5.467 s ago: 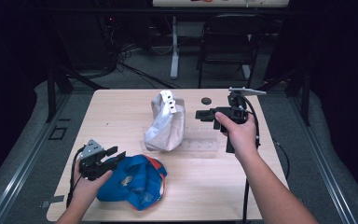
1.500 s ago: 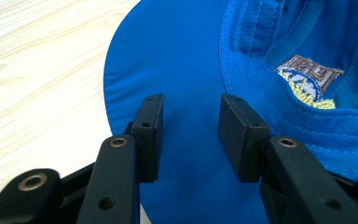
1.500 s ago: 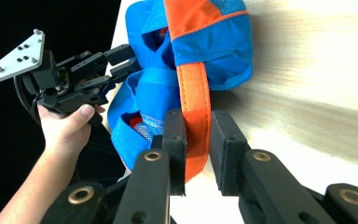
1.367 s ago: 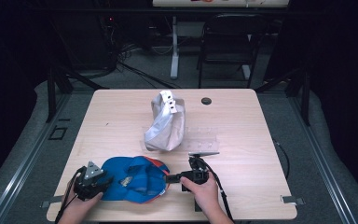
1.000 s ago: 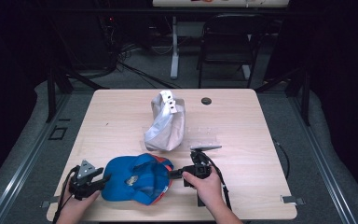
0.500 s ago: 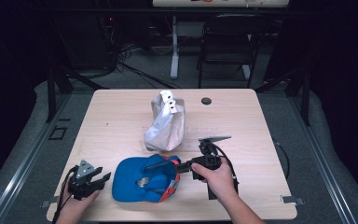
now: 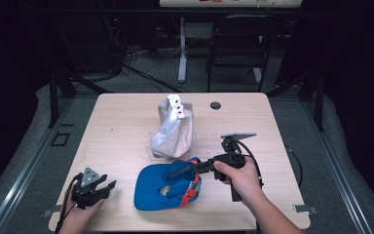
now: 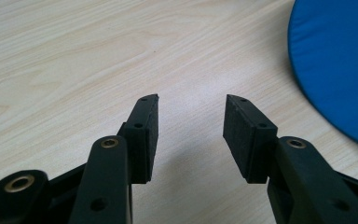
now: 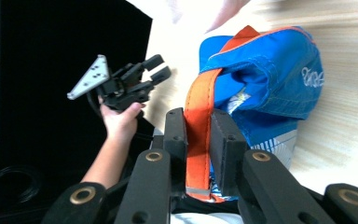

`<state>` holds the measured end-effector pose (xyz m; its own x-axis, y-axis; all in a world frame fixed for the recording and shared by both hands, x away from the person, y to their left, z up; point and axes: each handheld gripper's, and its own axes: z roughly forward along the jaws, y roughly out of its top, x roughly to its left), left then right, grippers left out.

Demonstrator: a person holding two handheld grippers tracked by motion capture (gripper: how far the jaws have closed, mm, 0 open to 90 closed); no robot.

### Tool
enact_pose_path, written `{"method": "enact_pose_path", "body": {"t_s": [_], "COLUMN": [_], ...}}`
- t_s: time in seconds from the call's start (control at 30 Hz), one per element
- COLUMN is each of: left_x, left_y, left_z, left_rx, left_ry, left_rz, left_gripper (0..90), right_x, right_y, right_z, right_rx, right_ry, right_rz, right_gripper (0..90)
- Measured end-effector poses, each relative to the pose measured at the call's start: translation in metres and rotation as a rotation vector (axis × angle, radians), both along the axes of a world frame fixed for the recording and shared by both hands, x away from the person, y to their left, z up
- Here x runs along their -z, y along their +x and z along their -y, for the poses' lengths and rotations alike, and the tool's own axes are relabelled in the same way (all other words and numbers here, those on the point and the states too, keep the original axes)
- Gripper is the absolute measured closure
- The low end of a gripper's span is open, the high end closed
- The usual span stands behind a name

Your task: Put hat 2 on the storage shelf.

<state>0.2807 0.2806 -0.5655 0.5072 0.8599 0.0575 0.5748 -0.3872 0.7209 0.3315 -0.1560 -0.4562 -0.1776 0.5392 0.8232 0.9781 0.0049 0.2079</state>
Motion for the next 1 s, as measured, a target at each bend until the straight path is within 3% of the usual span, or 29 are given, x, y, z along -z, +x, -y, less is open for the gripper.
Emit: {"method": "enact_pose_path", "body": {"t_s": [0.33, 0.7, 1.0], "left_x": [0.000, 0.000, -0.001], "left_y": [0.000, 0.000, 0.000], "left_z": [0.000, 0.001, 0.002], "left_rx": [0.005, 0.010, 0.012], "left_ry": [0.005, 0.009, 0.014], "left_rz": [0.001, 0.006, 0.005], "left_gripper": [56.1, 56.1, 56.1], "right_x": [-0.040, -0.073, -0.093], "right_y": [0.002, 0.008, 0.008], "right_z": [0.011, 0.025, 0.049], "right_rx": [0.007, 0.034, 0.101], "right_ry": [0.098, 0.166, 0.148], "right_rz": [0.007, 0.018, 0.044], "right_gripper": [78.3, 78.4, 78.3]}}
